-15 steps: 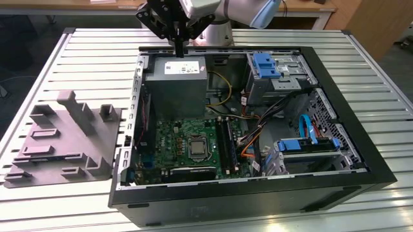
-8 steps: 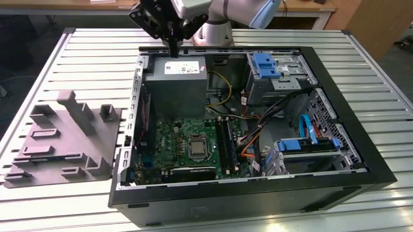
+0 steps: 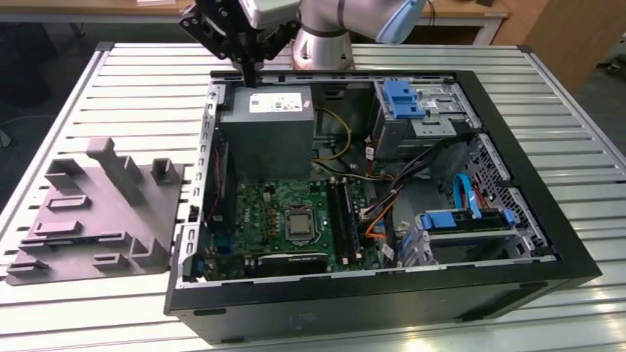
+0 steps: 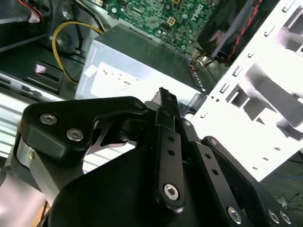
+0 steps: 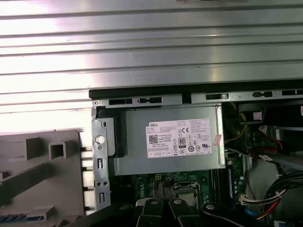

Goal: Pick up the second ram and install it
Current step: 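Reach for the second ram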

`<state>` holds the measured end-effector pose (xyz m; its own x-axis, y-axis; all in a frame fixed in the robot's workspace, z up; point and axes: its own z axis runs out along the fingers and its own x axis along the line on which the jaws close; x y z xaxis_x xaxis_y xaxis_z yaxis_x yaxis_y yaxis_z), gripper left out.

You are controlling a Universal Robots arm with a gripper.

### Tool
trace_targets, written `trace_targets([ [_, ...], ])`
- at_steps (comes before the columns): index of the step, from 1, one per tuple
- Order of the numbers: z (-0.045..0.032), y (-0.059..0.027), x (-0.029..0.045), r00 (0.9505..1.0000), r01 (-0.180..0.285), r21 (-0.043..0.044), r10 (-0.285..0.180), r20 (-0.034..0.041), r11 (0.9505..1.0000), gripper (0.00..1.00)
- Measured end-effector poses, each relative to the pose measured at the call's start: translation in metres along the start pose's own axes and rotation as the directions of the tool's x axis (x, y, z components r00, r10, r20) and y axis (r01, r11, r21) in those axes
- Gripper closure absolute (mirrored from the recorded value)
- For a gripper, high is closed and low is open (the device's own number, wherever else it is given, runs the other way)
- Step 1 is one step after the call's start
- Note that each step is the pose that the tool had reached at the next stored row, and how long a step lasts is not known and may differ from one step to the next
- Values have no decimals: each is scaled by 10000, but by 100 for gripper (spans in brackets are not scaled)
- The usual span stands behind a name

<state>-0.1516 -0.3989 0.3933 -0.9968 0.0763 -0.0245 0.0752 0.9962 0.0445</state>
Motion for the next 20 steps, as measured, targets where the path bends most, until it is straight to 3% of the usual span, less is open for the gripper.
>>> trace_targets([
  [8,-6,-15,200,10000,0,0,0,5,10000,90],
  [20,-16,-43,570,10000,1,0,-1,13,10000,90],
])
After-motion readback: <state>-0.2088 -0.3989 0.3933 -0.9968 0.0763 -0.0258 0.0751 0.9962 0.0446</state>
